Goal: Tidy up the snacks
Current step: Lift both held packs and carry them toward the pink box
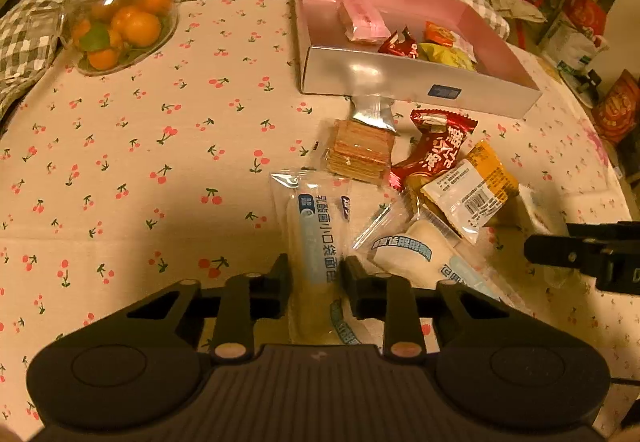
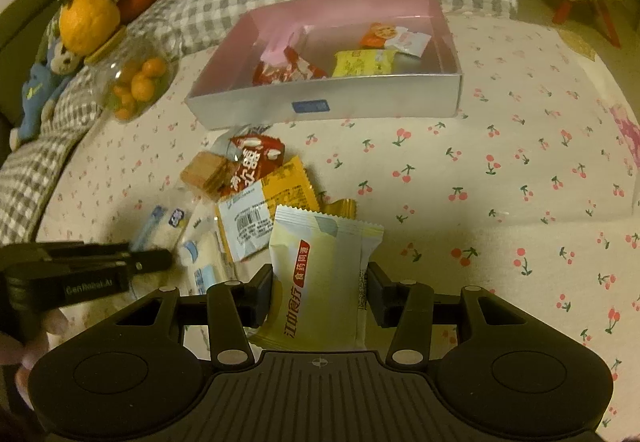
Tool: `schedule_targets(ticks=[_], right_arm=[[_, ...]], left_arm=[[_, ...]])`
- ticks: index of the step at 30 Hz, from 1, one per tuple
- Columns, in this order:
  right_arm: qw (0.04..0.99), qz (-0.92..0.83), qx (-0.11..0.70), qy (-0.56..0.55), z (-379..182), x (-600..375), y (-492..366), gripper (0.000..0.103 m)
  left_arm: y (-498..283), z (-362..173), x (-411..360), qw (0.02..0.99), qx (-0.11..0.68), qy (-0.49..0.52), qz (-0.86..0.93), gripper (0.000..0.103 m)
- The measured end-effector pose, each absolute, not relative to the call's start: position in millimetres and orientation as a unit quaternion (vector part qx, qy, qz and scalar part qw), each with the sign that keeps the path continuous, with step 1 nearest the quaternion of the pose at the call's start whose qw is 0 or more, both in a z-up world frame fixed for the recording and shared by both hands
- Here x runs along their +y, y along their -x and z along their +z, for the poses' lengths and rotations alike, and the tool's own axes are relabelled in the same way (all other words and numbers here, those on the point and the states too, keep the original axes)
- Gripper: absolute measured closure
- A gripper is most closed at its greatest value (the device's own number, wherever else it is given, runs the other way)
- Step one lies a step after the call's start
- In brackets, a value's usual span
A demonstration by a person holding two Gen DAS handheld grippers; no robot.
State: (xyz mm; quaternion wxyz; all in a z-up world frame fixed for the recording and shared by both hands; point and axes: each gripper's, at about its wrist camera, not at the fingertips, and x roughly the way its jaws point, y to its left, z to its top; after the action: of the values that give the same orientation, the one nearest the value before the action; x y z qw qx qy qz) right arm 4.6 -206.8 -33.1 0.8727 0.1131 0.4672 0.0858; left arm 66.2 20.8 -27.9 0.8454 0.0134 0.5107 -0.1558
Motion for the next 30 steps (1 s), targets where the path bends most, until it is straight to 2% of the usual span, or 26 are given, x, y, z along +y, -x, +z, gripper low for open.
schedule_targets(ticks=[7, 20, 30], right_arm=[[0.877, 0.088, 0.462, -0.097, -29.9, -202.6, -3.1, 0.056], [0.885, 0.089, 0.444, -0.108, -15.0, -204.7, -11.5, 0.056], [0.896, 0.077, 0.418, -0.129, 10.7, -219.2, -43.8, 0.056]], left_arm=[[-62.2, -18.4, 18.5, 0.859, 0.489, -0.017, -0.151, 0.086], [-60.7, 16.1, 11.3, 0.885, 0.435, 0.0, -0.163, 0.087], [-88.2, 31.2, -2.1, 0.891, 0.416, 0.019, -0.179, 0.087]])
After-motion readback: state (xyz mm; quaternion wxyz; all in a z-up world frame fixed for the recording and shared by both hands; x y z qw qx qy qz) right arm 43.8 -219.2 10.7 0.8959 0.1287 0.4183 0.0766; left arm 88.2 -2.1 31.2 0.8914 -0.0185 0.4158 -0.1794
